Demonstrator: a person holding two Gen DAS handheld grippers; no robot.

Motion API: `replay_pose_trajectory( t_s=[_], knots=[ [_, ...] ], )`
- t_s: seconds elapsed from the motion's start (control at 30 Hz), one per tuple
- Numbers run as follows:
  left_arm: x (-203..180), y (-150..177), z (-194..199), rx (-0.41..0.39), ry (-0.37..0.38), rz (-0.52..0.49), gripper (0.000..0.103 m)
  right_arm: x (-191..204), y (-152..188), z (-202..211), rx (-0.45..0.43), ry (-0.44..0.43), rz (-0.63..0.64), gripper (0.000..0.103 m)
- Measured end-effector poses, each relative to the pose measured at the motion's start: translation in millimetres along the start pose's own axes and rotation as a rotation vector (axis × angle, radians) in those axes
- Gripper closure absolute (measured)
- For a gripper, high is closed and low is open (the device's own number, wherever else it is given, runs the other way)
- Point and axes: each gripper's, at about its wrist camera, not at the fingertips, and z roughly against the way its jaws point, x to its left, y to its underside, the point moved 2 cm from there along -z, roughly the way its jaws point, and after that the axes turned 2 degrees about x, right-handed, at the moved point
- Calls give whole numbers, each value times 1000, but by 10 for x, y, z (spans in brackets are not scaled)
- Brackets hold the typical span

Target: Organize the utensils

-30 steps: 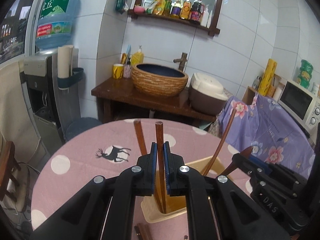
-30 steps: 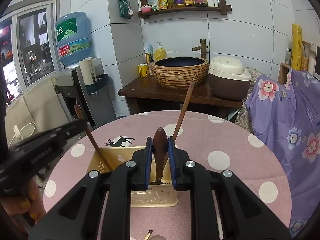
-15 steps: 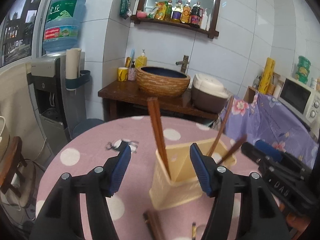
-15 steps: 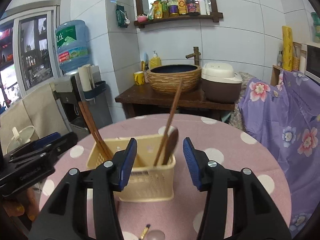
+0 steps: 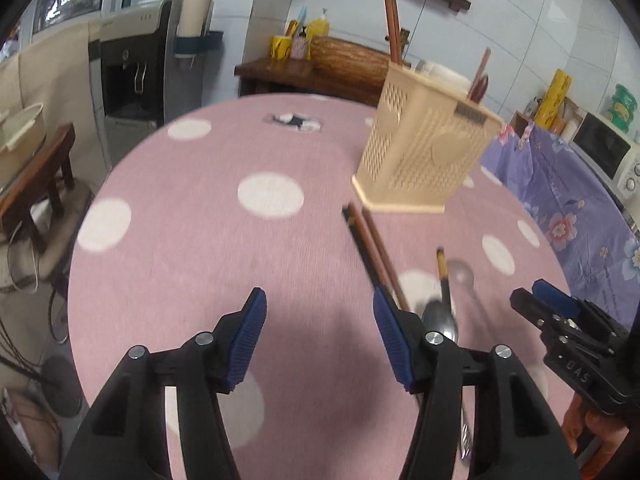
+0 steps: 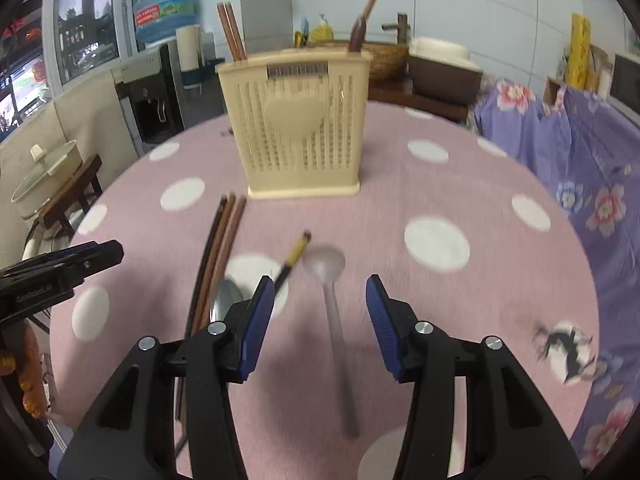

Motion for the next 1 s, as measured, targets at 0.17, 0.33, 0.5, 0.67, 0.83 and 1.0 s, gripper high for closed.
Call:
replay_pose_trajectory(
  t_s=[0.17,0.33,0.5,0.67,0.83,1.0],
  knots=[
    [14,197,8,29,-3,2,51,122,291,5,55,-66,-9,59],
    [16,265,106,8,-11,0,51,444,607,85,104,-105,52,71],
    [22,337,125,12,-1,8,51,610,774,125,132,-113,75,76],
    [17,392,137,22,13,12,51,690,865,104,140,-64,97,87],
    [-2,416,154,20,14,10,51,642,847,112,137,-69,79,89],
    [-53,431,148,24,20,2,51,638,830,93,110,-65,80,89]
  ],
)
